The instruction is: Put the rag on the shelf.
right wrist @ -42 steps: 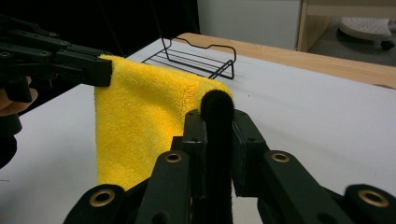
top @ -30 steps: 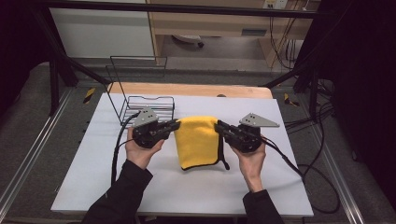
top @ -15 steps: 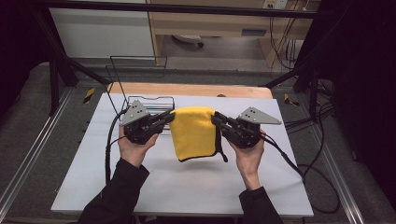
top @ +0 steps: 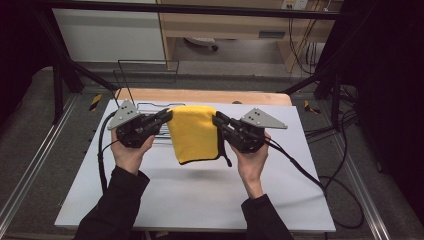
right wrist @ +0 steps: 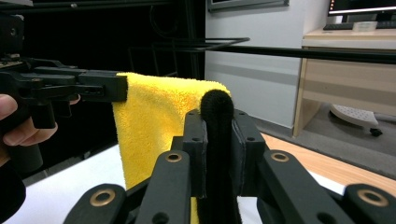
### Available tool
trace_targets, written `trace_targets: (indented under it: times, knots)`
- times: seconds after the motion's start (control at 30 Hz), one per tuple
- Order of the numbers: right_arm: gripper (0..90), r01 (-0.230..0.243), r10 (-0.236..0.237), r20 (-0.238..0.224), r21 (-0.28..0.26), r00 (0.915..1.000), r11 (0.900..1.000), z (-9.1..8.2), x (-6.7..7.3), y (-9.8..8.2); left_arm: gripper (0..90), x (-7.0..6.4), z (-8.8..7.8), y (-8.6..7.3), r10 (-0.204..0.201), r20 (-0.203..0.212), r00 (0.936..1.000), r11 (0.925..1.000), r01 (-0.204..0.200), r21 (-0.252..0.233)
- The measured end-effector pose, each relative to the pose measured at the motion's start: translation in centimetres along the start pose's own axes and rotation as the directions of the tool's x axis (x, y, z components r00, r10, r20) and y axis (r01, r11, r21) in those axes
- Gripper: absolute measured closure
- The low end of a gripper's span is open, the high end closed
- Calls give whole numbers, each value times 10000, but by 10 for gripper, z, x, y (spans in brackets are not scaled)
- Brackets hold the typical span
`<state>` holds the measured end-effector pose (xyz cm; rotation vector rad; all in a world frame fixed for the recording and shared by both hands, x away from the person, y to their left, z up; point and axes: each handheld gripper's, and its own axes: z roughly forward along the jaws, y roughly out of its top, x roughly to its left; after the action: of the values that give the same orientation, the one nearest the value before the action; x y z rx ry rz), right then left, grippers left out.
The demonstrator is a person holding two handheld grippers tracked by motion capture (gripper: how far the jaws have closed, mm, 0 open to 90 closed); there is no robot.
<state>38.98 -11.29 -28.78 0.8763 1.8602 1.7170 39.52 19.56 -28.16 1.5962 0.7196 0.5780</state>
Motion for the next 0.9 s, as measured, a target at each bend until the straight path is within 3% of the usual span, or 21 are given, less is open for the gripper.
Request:
trace_targets:
  times: [0.57, 0.9]
  knots:
    - [788, 377, -401, -402, -592, 9984, 9975, 49, 32, 32, 842, 41, -38, 23, -298, -839, 9960, 9946, 212, -1018]
    - [788, 461, -512, -555, -894, 9971, 9949, 69, 44, 52, 842, 58, -50, 40, -432, -1101, 9930, 9885, 265, -1489]
